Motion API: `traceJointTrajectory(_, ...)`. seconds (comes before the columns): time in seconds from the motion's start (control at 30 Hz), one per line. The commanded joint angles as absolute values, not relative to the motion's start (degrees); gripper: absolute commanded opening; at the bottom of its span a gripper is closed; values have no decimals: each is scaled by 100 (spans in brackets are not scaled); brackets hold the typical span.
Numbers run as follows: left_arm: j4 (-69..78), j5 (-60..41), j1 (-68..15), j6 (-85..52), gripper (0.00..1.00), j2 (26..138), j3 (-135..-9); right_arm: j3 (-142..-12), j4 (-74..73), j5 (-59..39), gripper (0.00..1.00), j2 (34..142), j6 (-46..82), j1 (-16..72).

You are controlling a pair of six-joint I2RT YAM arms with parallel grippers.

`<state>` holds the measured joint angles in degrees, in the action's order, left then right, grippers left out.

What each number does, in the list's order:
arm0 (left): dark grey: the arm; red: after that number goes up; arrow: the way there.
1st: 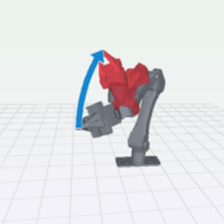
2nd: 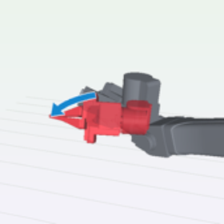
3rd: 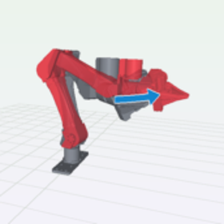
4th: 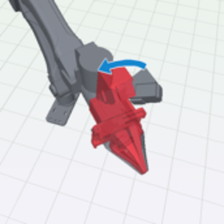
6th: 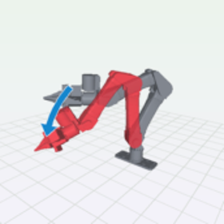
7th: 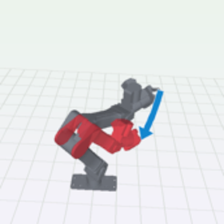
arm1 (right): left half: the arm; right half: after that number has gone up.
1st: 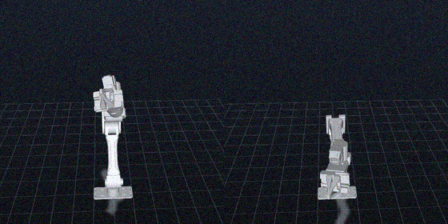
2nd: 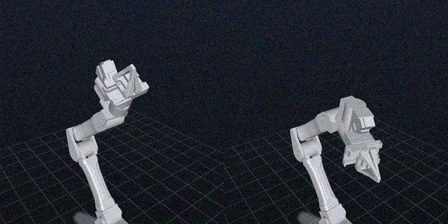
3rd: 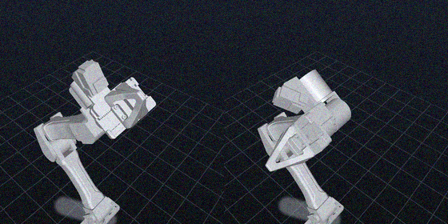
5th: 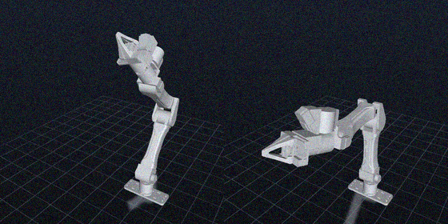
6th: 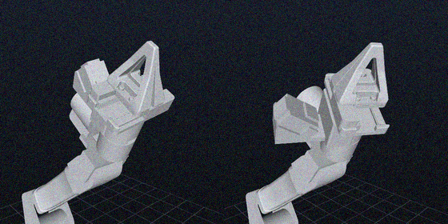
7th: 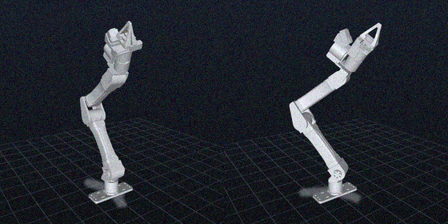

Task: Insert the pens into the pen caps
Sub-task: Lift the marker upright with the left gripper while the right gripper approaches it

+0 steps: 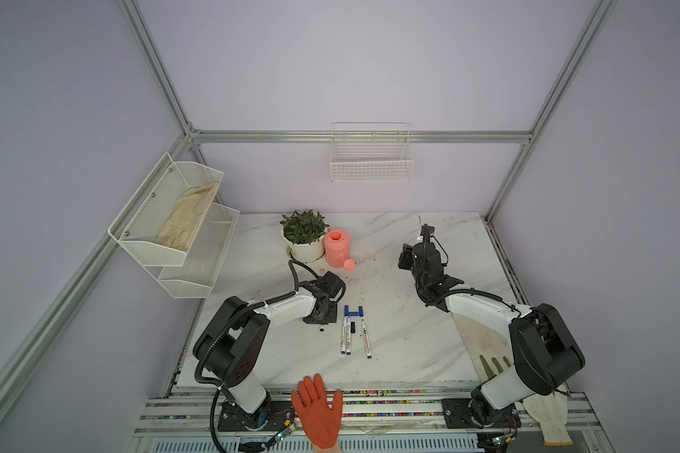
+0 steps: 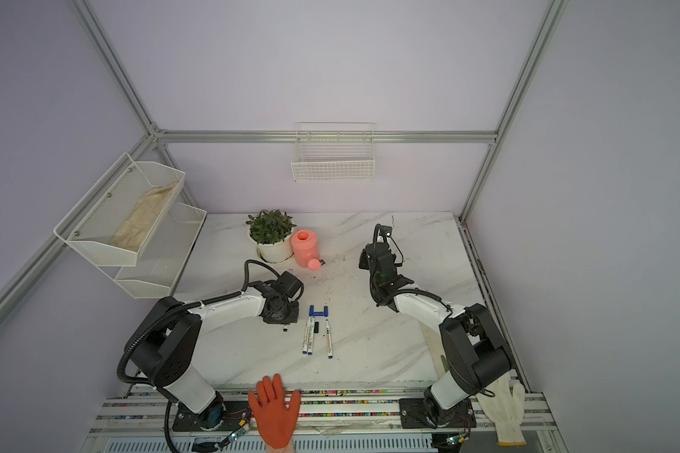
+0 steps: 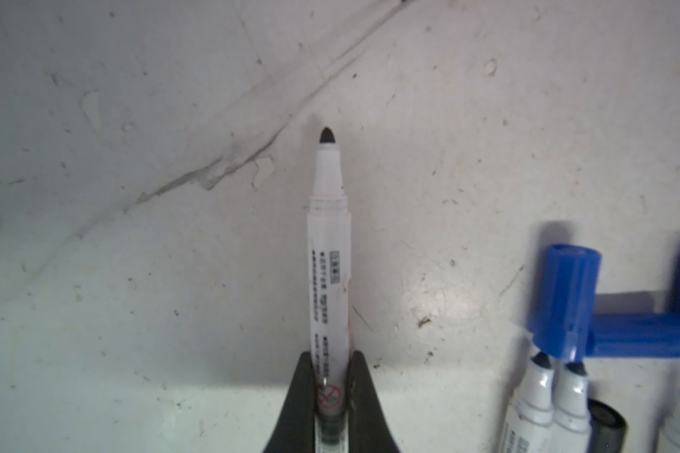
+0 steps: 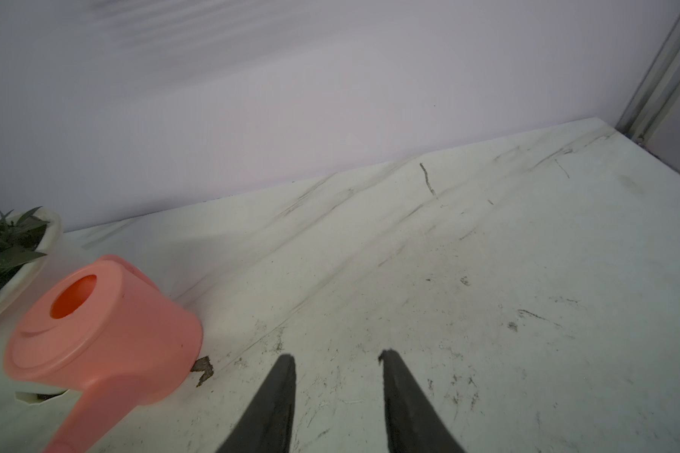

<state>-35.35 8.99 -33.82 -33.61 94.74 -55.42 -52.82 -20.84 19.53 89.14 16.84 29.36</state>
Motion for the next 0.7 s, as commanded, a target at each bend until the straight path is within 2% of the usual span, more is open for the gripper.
traceJointTrajectory(0.0,-2713,670,-3393,-2873,0,8627,-5674,-5460,-2000,889,39,8650,1381,3090)
traceJointTrajectory(0.17,-1230,143,-3366,-2294,0,7401,-5040,-5818,-1773,-1036,41,8547,947,3465)
traceJointTrajectory(0.33,-176,-38,-3366,-2122,0,6777,-4526,-6410,-1426,-2490,45,8738,947,3639)
traceJointTrajectory(0.5,455,-58,-3380,-2124,0,6604,-4227,-6783,-1412,-3283,49,8949,1158,3647)
traceJointTrajectory(0.67,750,35,-3387,-2033,0,6466,-4066,-6986,-1389,-3506,49,9179,1345,3647)
